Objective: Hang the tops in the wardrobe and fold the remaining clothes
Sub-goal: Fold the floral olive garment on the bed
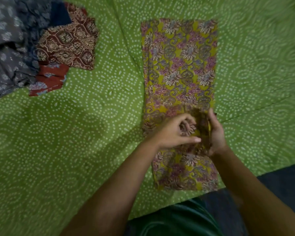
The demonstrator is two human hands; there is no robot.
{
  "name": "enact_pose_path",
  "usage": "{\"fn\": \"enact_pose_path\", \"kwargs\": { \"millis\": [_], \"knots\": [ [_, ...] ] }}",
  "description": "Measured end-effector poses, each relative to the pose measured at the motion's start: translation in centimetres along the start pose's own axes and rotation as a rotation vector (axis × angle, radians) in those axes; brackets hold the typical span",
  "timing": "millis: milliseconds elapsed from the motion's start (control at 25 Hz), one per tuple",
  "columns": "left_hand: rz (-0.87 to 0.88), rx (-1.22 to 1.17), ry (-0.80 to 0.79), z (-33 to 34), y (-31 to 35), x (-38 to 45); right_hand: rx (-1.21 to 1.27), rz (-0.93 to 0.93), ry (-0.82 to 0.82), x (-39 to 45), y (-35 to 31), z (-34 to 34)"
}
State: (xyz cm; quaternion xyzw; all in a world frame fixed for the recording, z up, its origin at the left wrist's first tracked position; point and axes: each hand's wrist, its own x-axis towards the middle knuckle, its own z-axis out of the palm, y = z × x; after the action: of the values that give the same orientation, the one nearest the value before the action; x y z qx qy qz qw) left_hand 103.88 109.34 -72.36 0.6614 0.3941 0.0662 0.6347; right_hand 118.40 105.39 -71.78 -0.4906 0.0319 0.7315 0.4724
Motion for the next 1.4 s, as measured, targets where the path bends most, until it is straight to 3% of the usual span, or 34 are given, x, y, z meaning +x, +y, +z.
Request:
{"fn": "enact_pose_path", "kwargs": {
  "millis": [80, 160, 360, 440, 480, 520, 600, 680, 720, 800, 920, 1000, 1080, 1120, 1200, 1320, 1400],
  "knots": [
    [-0.051, 0.458, 0.154, 1.5, -2.0, 1.6, -0.212, 0.038, 0.124, 0.1, -0.8, -2.9],
    [-0.222, 0.781, 0.207, 2.1, -4.7, 2.1, -0.354, 0.02, 0.273, 1.8, -0.6, -6.1],
    [-0.47, 1.035, 0.146, 2.6, -9.6, 1.3, -0.587, -0.087, 0.565, 4.6, -0.7, -12.9],
    [-0.385, 1.044, 0.175, 1.7, -10.2, 0.7, -1.055, -0.194, 0.683, 4.1, -0.8, -15.1],
    [-0.265, 1.062, 0.17, 1.3, -10.4, 0.1, -1.347, -0.283, 0.655, 3.4, -0.8, -16.3],
    [-0.116, 1.093, 0.116, 1.0, -10.8, -0.7, -1.643, -0.375, 0.527, 2.5, -0.9, -17.3],
    [0.106, 1.189, -0.108, 0.4, -12.2, -2.5, -2.192, -0.588, 0.025, 0.8, -1.6, -19.0],
    [0.133, 1.265, -0.231, 0.1, -13.8, -3.2, -2.487, -0.769, -0.517, 0.8, -1.9, -20.6],
    [0.139, 1.257, -0.21, 0.4, -14.5, -3.0, -2.53, -0.787, -0.662, 1.5, -1.6, -21.4],
    [0.143, 1.201, -0.127, 1.4, -14.2, -1.9, -2.44, -0.807, -0.738, 3.7, -0.8, -21.1],
    [0.067, 0.859, 0.045, 2.4, -11.5, -0.6, -2.127, -0.624, -0.549, 5.9, -1.2, -18.9],
    [-0.198, 0.502, 0.283, 1.1, -13.6, 1.0, -1.819, -0.389, -0.265, 6.0, -2.2, -17.0],
    [-0.546, 0.069, 0.363, -1.2, -16.9, 3.7, -1.376, -0.089, 0.016, 7.2, -3.6, -14.7],
    [-0.636, -0.137, 0.423, -2.2, -17.6, 5.3, -1.166, 0.021, 0.114, 8.6, -4.5, -13.5],
    [-0.811, -0.356, 0.525, -3.7, -13.3, 7.9, -1.045, 0.138, 0.172, 11.4, -6.5, -11.5],
    [-0.709, -0.295, 0.398, -4.5, -7.6, 10.2, -0.971, 0.214, 0.118, 14.0, -8.1, -9.6],
    [-0.657, -0.312, 0.413, -4.9, -7.0, 11.2, -0.91, 0.277, 0.084, 14.0, -8.6, -9.1]
  ]
}}
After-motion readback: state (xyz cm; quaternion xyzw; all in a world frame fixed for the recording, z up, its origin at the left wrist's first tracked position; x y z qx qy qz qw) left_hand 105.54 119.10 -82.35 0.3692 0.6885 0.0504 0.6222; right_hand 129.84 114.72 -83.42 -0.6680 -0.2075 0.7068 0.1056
